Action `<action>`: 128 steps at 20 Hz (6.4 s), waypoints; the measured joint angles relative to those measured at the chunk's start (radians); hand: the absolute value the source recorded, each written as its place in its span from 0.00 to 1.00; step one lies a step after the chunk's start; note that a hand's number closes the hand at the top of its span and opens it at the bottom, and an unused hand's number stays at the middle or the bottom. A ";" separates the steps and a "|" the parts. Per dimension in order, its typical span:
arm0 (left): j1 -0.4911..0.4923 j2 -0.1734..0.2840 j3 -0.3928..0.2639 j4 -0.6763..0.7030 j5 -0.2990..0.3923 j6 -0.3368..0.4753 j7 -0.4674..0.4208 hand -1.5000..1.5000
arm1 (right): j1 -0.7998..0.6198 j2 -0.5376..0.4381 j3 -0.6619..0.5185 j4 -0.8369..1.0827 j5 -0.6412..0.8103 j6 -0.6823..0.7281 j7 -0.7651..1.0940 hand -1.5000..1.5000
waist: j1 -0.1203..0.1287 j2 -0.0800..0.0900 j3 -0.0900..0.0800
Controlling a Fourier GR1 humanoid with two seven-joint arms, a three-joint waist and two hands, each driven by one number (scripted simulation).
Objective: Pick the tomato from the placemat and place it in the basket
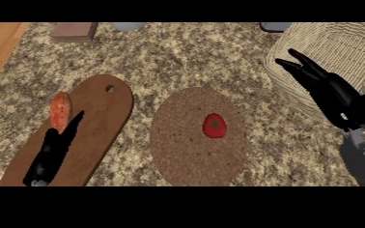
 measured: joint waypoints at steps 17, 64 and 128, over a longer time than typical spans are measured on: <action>-0.231 -0.055 0.049 -0.187 -0.005 -0.060 -0.165 0.50 | 0.018 0.414 0.367 0.041 0.693 -0.563 -0.193 0.00 | 0.025 -0.024 0.003; -0.217 -0.135 0.162 -0.198 -0.091 -0.155 -0.146 0.50 | 0.076 0.346 0.395 -0.404 1.234 0.064 0.774 0.00 | 0.018 -0.020 0.007; -0.172 -0.377 0.379 -0.286 -0.311 -0.388 -0.075 0.50 | 0.000 0.515 0.319 0.255 1.389 -0.068 0.454 1.00 | 0.021 -0.024 0.004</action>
